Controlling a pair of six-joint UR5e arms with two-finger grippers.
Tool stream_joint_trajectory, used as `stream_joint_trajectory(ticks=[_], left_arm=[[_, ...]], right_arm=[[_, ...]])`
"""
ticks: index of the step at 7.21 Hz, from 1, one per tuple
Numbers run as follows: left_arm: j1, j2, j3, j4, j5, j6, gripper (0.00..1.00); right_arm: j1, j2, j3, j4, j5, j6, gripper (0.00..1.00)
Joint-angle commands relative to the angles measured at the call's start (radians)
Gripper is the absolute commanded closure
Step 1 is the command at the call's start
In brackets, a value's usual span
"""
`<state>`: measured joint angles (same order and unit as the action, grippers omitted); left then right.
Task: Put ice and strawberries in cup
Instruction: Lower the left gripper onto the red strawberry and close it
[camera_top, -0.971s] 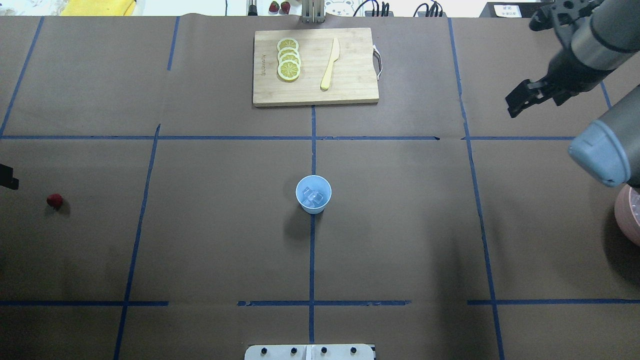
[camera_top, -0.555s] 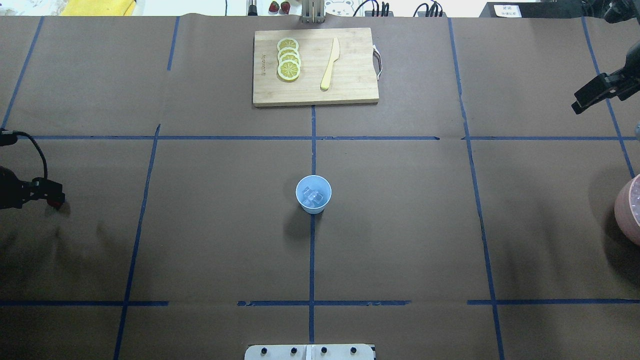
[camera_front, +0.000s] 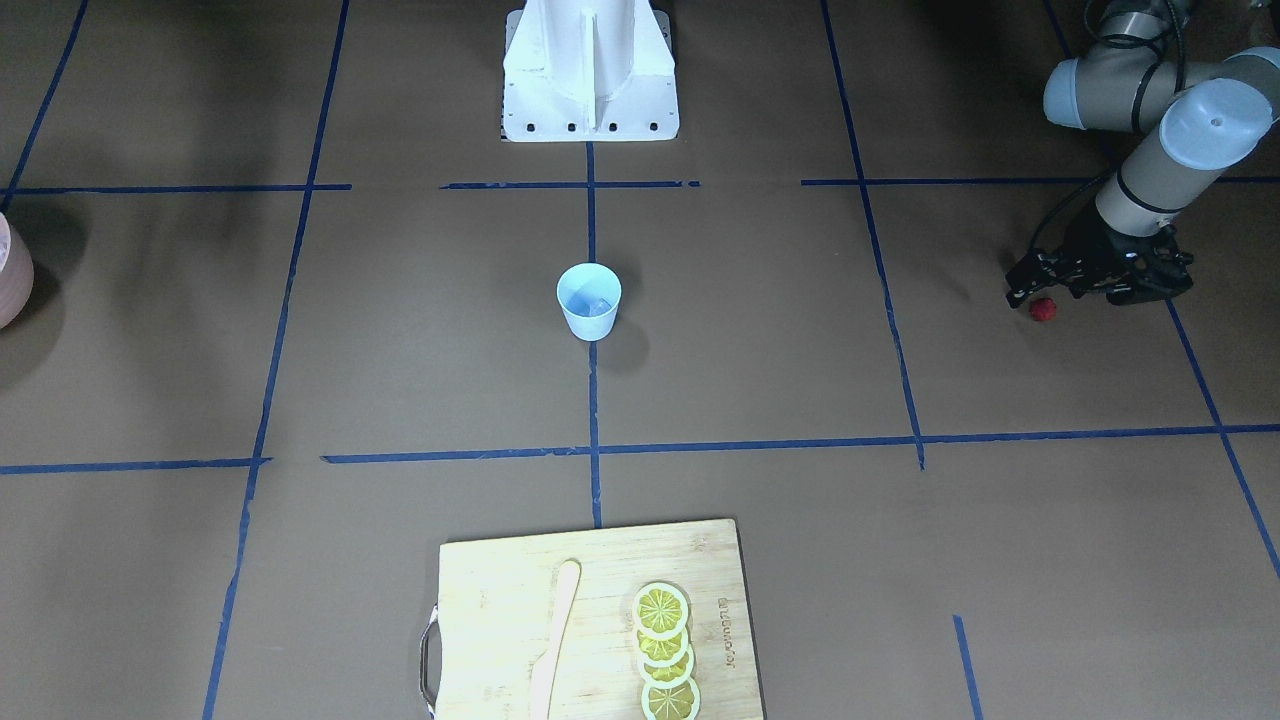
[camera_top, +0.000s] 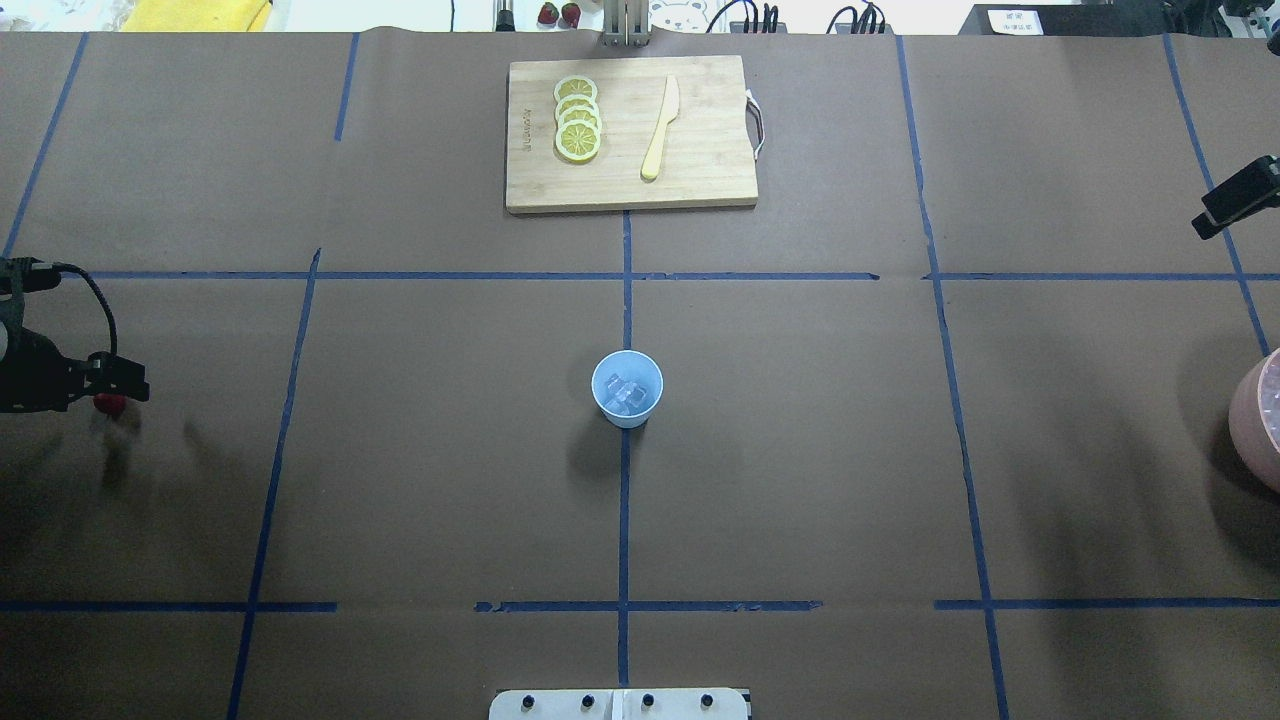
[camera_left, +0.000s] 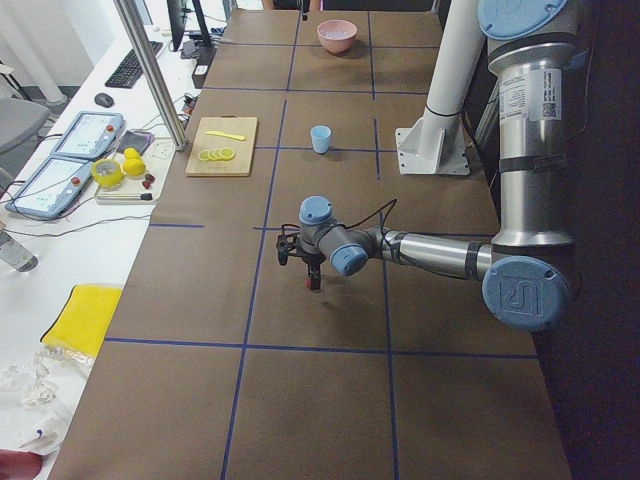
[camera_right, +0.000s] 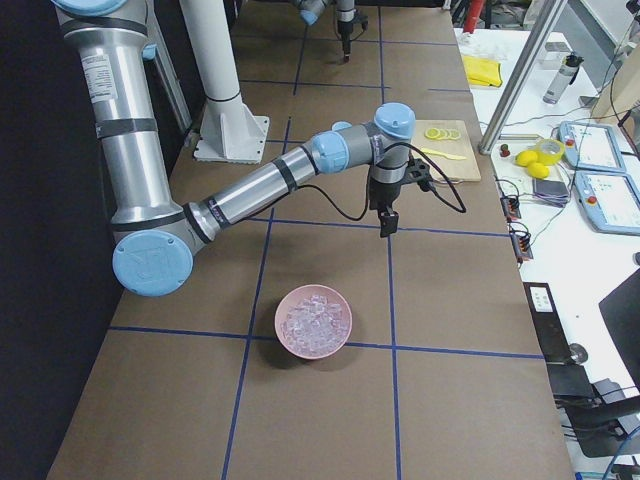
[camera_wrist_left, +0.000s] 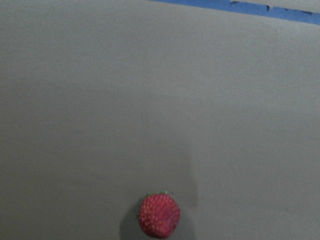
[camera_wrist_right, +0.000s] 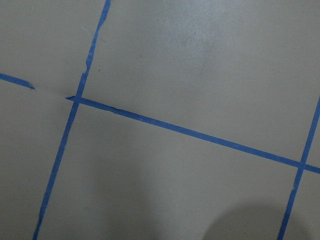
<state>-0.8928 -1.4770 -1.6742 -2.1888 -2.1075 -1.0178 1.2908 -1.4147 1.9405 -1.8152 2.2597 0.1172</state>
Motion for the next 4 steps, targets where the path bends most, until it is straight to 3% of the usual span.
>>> stream_joint_trajectory(ticks=[1, 4], left_arm=[[0.0, -0.006, 0.019, -0.006, 0.0, 0.001, 0.0], [0.0, -0.006, 0.024, -0.006, 0.0, -0.002, 0.12]], right_arm=[[0.007, -0.013, 0.0, 0.005, 0.004, -0.007, 0.0], [0.007, -0.016, 0.0, 0.005, 0.004, -0.007, 0.0]])
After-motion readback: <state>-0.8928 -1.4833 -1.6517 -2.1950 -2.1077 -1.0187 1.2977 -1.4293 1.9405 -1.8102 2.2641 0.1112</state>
